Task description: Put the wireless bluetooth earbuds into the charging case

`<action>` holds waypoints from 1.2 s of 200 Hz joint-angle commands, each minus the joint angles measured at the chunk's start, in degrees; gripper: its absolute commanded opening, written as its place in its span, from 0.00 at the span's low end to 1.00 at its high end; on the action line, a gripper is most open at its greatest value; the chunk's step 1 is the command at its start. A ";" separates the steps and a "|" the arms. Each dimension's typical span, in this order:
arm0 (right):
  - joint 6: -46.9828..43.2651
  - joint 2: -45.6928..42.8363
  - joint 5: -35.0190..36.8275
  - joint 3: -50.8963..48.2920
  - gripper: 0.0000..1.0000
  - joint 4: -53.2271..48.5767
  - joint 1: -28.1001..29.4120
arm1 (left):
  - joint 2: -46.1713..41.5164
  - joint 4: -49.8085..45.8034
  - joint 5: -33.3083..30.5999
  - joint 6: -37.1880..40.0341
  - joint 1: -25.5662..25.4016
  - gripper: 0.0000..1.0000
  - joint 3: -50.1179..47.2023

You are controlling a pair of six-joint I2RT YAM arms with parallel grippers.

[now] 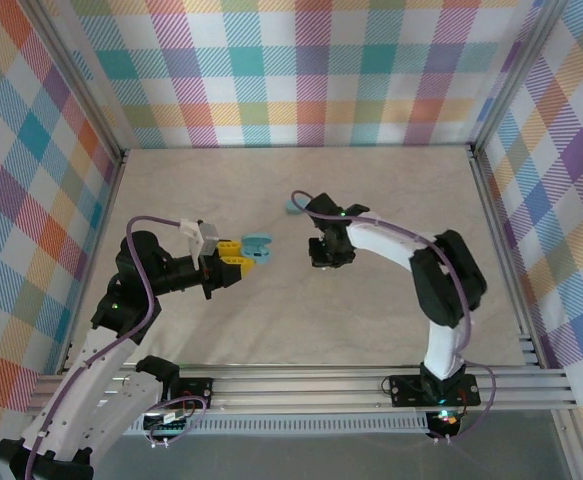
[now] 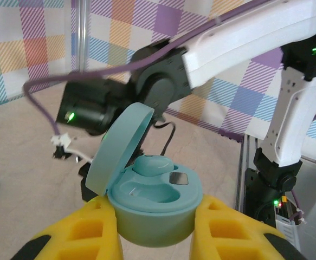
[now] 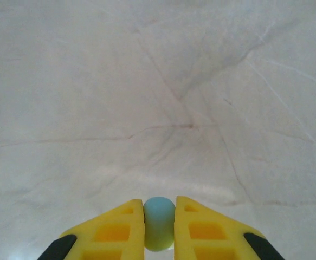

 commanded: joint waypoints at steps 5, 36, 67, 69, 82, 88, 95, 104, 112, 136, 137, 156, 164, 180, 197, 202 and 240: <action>0.98 -8.82 -7.66 -2.91 0.08 4.10 -0.24 | -0.30 -0.46 -0.74 1.00 0.59 0.00 1.21; 4.18 -20.50 -11.36 -8.39 0.06 6.36 1.61 | 1.09 1.00 -0.52 0.65 0.59 0.00 1.39; 8.70 -30.45 -11.48 -10.73 0.07 6.62 6.06 | 2.17 1.97 -1.18 1.29 0.59 0.00 2.08; 9.06 -30.93 -11.54 -10.69 0.07 6.64 6.30 | 2.18 2.09 -1.36 1.34 0.59 0.00 2.07; 11.06 -33.28 -11.81 -9.65 0.08 6.79 7.81 | 2.27 3.25 -1.66 1.53 0.59 0.00 1.86; 11.81 -34.17 -11.91 -8.97 0.08 6.83 8.44 | 2.35 3.95 -1.89 1.61 0.59 0.00 1.60; 12.52 -34.83 -11.98 -7.95 0.08 6.90 9.13 | 2.44 4.82 -1.99 1.53 0.59 0.00 1.33; 13.24 -35.47 -11.94 -6.38 0.07 7.12 10.08 | 2.53 6.35 -2.06 1.29 0.59 0.00 0.84; 13.77 -35.79 -11.85 -5.05 0.07 7.53 10.97 | 2.53 8.16 -2.19 0.67 0.59 0.00 0.25; 15.10 -35.53 -11.87 -1.82 0.07 10.19 13.50 | 2.36 11.14 -2.84 -0.64 0.59 0.00 -0.80; 15.12 -35.44 -11.89 -1.71 0.07 10.26 13.60 | 2.36 11.12 -2.89 -0.65 0.59 0.00 -0.80; 15.61 -32.26 -14.29 2.53 0.07 10.65 14.40 | 2.26 11.21 -3.00 -0.32 0.59 0.00 -1.01; 15.25 -30.57 -15.59 4.65 0.07 10.65 14.63 | 2.22 11.85 -2.73 -0.39 0.59 0.00 -1.36; 14.63 -27.87 -16.97 8.19 0.07 10.73 15.17 | 2.18 12.99 -2.75 -0.49 0.57 0.00 -2.01; 14.52 -26.60 -17.24 10.11 0.07 11.73 15.59 | 2.18 13.76 -2.86 -0.48 0.50 0.00 -2.45; 14.47 -26.30 -16.92 10.56 0.07 11.99 15.75 | 2.34 13.94 -2.82 -0.41 0.50 0.00 -2.39; 12.84 -23.26 -14.37 13.00 0.07 10.91 17.09 | 4.02 13.46 -1.80 0.74 0.50 0.00 -0.72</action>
